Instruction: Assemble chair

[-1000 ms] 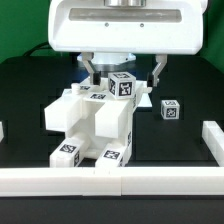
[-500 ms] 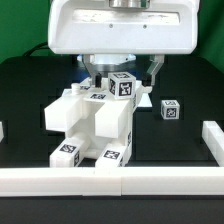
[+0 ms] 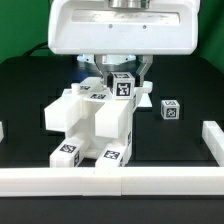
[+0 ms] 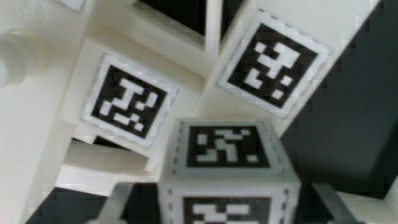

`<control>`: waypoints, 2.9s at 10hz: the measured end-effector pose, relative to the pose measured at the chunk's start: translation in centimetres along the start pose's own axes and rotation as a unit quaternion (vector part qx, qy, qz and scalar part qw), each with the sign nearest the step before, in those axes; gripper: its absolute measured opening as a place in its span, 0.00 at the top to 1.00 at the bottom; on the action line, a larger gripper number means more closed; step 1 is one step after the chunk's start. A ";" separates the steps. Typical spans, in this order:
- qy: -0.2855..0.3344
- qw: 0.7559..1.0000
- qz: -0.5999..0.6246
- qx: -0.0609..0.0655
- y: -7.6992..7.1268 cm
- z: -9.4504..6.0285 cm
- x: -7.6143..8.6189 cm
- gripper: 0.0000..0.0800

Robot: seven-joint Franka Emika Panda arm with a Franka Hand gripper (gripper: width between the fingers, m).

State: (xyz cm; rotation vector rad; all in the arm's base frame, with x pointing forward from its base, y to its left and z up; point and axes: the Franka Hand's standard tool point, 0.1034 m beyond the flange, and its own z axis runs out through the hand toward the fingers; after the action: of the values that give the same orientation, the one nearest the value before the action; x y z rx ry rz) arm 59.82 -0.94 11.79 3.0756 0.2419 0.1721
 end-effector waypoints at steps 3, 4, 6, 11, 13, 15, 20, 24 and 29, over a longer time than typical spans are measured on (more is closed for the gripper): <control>0.003 0.987 0.162 0.009 -0.1 0.0 0.1 0.64; 0.002 0.979 0.206 0.012 -0.1 0.0 0.0 0.64; 0.000 0.957 0.291 0.016 -0.1 0.0 0.0 0.64; -0.008 0.862 0.507 0.033 -0.1 0.1 -0.1 0.64; -0.010 0.828 0.560 0.034 -0.5 0.1 0.0 0.64; -0.012 0.805 0.591 0.037 -0.6 0.1 0.0 0.64; -0.008 0.871 0.491 0.033 -0.8 0.1 0.0 0.20; -0.001 0.946 0.325 0.021 -1.2 0.0 0.3 0.19; 0.002 0.994 0.113 0.008 -1.5 0.1 0.5 0.19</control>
Offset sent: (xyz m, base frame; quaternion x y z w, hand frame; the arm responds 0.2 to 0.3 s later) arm -0.0032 -0.0006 -0.0018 0.0095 -0.0086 0.2440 0.9697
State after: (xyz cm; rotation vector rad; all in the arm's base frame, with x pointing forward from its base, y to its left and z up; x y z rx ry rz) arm 60.05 0.63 11.67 3.1122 -0.1066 0.1848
